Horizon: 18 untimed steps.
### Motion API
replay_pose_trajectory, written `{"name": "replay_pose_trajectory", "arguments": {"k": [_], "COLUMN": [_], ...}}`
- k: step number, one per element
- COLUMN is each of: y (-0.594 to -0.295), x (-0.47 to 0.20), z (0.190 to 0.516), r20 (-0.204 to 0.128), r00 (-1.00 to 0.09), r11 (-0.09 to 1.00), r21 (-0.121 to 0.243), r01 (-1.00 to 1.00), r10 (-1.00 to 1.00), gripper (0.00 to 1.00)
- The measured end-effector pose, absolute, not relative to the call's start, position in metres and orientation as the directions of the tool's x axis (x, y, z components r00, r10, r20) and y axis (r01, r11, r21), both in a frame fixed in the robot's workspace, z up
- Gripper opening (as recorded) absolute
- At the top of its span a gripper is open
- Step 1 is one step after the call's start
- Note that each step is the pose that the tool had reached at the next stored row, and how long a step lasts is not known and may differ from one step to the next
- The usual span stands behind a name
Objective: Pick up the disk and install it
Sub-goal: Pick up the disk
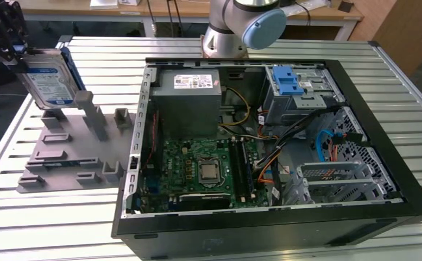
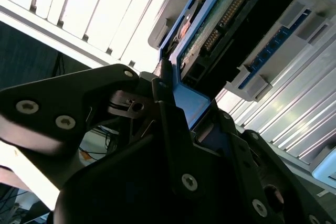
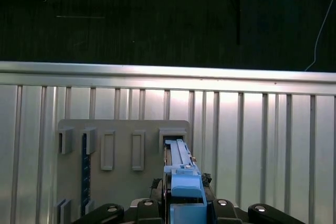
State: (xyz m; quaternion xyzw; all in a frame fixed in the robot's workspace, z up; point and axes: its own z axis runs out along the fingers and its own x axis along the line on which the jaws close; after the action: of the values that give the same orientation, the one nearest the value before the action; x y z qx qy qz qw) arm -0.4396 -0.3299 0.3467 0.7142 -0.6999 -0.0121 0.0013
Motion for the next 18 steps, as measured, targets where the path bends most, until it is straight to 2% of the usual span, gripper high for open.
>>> {"name": "replay_pose_trajectory", "arguments": {"k": [18], "y": [-0.330], "x": [-0.440], "z": [0.363], "r20": [-0.016], "r00": [0.020], "r11": [-0.020], "r21": [0.019], "r01": [-1.000], "r10": [-1.000], "gripper": [0.37]}}
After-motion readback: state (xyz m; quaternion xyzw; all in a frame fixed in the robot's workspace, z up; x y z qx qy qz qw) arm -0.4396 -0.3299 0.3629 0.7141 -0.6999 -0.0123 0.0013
